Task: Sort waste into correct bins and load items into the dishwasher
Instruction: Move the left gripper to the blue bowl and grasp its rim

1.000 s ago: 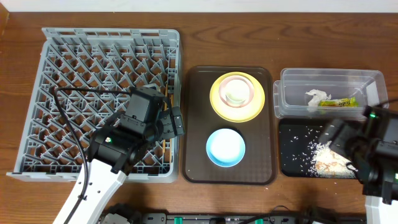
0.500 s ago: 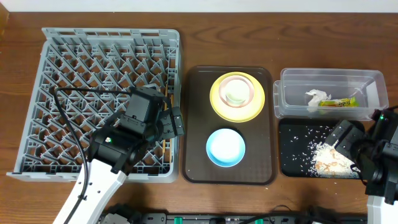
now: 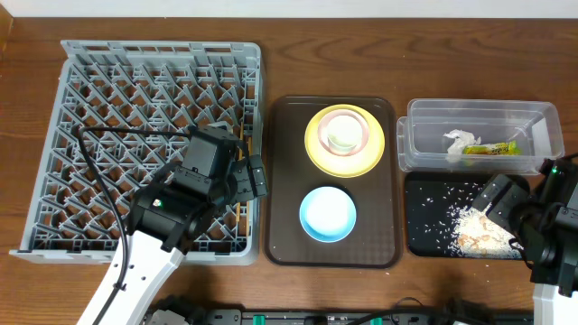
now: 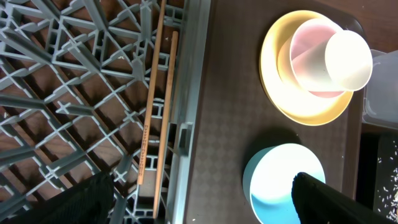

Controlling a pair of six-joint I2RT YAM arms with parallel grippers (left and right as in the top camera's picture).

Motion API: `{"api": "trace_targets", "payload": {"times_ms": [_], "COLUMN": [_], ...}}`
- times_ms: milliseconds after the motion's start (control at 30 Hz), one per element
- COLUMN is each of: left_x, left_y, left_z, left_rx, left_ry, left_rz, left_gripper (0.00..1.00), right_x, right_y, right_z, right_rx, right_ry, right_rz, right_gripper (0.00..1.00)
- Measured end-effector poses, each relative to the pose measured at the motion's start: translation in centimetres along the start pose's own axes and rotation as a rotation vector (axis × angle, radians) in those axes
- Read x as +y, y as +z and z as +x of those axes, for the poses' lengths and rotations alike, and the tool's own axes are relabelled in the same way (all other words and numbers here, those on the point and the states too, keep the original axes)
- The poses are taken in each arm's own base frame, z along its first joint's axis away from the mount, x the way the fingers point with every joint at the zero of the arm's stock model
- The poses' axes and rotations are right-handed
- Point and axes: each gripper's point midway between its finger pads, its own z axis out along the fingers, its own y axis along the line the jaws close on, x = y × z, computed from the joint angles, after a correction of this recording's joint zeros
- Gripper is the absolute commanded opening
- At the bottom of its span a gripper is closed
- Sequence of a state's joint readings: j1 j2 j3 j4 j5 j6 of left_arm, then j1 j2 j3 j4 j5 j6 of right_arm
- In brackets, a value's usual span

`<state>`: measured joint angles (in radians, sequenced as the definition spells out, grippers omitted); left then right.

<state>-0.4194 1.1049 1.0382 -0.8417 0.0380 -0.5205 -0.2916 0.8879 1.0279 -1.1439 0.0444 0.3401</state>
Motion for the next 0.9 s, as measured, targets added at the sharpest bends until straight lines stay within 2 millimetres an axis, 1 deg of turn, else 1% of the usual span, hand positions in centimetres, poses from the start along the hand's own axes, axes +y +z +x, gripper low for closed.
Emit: {"api": "trace_targets", "payload": {"times_ms": [233,333,400,433,467,500,533,567,633,667,800,833,900], "left_x": [0.0,-0.6,-0.9,-1.2,-1.4,-1.7,-1.8,-2.4,-3.6,-4.2,-7.1,-8.0,-9.7], "left_y": [0.0,0.0,0.0,0.0,-0.1,-0.1,-0.2,-0.3,-0.6,-0.7,-1.4,-1.6,-1.9], "left_z": [0.0,-0.4,-0.2,0.0,0.4,1.0,1.7,2.1,2.9,3.3,5.6,6.2,7.2], "left_rx": [-0.001,-0.012,-0.001,0.012,0.03,0.06,0.092,0.12,0.16,0.18,0.267,0.28,0.301], "left_ry": [0.0,-0.004,-0.007,-0.007,-0.007,-0.008,-0.015,-0.016,-0.013,-0.005,0.055,0.08,0.126], "left_rz": [0.001,0.026,0.048,0.062,0.077,0.099,0.108,0.145,0.207,0.234,0.34,0.373,0.422], "left_gripper": [0.92,0.92,0.93,0.89,0.68,0.58,0.57,0.65,0.93,0.98,0.98,1.0,0.63], "right_x": [0.0,0.0,0.0,0.0,0.0,0.0,0.0,0.0,0.0,0.0,0.0,0.0,0.0], "right_y": [0.0,0.0,0.0,0.0,0.0,0.0,0.0,0.0,0.0,0.0,0.0,0.0,0.0], "right_z": [0.0,0.0,0.0,0.0,0.0,0.0,0.0,0.0,0.0,0.0,0.0,0.0,0.0], "right_rx": [0.0,0.0,0.0,0.0,0.0,0.0,0.001,0.0,0.001,0.0,0.001,0.0,0.0], "right_ry": [0.0,0.0,0.0,0.0,0.0,0.0,0.0,0.0,0.0,0.0,0.0,0.0,0.0], "right_rz": [0.0,0.0,0.0,0.0,0.0,0.0,0.0,0.0,0.0,0.0,0.001,0.0,0.0], "right_gripper": [0.99,0.99,0.99,0.99,0.99,0.99,0.99,0.99,0.99,0.99,0.99,0.99,0.99]}}
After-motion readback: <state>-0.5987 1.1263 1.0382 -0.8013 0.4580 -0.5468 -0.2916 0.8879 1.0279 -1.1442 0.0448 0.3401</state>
